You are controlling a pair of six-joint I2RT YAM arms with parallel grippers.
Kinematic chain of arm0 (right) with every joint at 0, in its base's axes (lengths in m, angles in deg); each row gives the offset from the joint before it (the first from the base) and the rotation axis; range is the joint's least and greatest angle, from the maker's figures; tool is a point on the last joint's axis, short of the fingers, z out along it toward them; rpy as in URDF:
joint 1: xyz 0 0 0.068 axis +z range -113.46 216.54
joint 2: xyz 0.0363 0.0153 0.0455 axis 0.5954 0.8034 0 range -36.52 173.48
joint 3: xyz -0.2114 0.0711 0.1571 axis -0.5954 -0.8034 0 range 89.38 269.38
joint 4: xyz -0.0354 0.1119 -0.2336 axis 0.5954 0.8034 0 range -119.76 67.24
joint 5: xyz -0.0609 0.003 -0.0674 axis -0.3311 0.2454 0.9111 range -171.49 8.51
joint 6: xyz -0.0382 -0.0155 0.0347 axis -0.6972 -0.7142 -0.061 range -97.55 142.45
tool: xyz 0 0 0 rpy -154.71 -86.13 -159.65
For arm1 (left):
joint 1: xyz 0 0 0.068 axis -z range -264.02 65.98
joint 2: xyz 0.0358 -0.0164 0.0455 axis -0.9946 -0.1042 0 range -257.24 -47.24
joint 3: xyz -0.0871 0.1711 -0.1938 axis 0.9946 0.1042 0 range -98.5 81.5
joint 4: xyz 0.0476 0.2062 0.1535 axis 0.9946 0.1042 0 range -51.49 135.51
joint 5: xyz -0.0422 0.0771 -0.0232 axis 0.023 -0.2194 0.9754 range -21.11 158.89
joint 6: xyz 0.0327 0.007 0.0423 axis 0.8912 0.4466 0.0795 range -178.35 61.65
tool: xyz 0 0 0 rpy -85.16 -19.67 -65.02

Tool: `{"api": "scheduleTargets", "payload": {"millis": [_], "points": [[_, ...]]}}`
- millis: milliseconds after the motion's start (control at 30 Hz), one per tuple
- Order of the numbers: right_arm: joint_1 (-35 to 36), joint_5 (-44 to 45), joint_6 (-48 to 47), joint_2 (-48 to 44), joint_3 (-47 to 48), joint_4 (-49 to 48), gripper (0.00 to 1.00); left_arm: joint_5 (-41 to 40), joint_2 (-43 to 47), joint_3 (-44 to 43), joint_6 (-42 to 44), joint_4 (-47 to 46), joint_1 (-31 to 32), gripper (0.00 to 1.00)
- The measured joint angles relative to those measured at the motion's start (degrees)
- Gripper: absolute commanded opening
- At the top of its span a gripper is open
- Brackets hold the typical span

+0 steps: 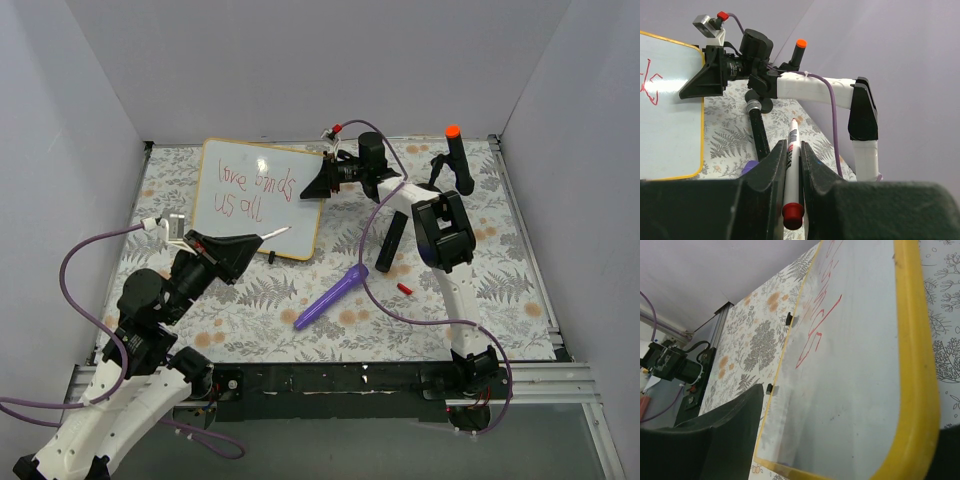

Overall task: Write a sentence on the whiteboard
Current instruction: Place the whiteboard on the whiteboard stand.

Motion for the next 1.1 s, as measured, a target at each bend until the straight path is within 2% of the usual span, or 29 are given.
{"api": "scheduleTargets", "payload": {"millis": [133, 333, 633, 1100], "points": [[0.00, 0.52, -3.91, -0.68, 0.00, 3.93, 0.79, 0.17, 0.55, 0.00, 0.00, 0.02, 0.00, 0.00], [0.00, 1.95, -9.64, -1.60, 0.00, 10.34, 0.85, 0.17, 1.88, 0.00, 0.00, 0.04, 0.00, 0.00], [0.00, 2.86, -16.39, -4.66, -0.74, 17.51, 0.86, 0.22, 2.62, 0.00, 0.00, 0.42, 0.00, 0.00], [-0.79, 10.03, -25.24, -14.32, -12.28, 25.83, 0.87, 1.64, 5.14, 0.48, -0.17, 0.48, 0.00, 0.00]]}}
